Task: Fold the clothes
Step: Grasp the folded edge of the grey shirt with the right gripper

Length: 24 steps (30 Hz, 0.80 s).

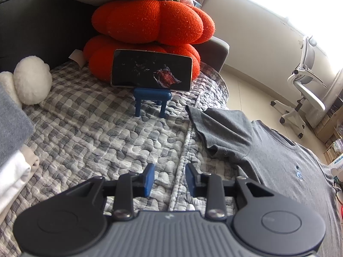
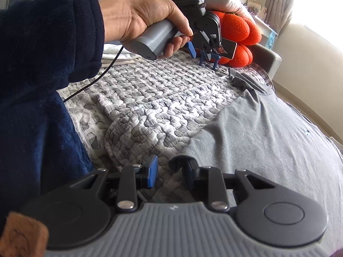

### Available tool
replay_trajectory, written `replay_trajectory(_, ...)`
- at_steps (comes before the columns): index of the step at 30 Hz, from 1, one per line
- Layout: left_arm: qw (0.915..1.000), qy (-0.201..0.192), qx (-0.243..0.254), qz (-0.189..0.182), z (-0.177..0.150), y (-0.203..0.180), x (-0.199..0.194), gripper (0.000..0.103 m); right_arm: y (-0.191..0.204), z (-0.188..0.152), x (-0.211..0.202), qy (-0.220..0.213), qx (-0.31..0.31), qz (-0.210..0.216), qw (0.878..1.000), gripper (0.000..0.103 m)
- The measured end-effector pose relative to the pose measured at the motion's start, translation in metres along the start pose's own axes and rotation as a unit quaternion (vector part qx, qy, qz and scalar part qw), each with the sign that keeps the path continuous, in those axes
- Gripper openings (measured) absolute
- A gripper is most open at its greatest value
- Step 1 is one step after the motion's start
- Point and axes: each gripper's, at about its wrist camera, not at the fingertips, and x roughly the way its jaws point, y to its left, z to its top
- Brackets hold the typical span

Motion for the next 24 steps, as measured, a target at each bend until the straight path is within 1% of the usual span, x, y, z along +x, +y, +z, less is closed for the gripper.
replay_trajectory(8,1.0000,0.002,0.006,-0.001,-0.0013,-0.0027,0.0005,0.033,0.0014,0.0001,0.0048,0.017,-0.022,-0.015,1.000,0.033)
replay_trajectory(11,1.0000,0.002,0.007,-0.001,-0.0013,-0.0028,0.0003,0.033,0.0052,0.0004,0.0034,0.011,-0.045,-0.029,0.998,0.033)
replay_trajectory(13,1.0000,0.002,0.006,0.000,-0.0009,-0.0027,0.0011,0.033,0.0046,0.0006,0.0022,0.010,-0.046,-0.025,0.999,0.033)
replay_trajectory(17,0.9999,0.002,0.011,-0.002,-0.0011,-0.0048,0.0003,0.033,0.0071,0.0026,0.0014,0.006,-0.061,-0.036,0.997,0.033)
replay_trajectory(22,0.9999,0.006,0.012,-0.003,-0.0014,-0.0058,0.0018,0.034,0.0059,0.0052,-0.0021,0.008,-0.036,-0.016,0.999,0.035)
replay_trajectory(24,0.9999,0.006,0.014,-0.004,-0.0018,-0.0067,0.0016,0.034,0.0057,0.0041,0.0030,0.015,-0.035,-0.024,0.999,0.037)
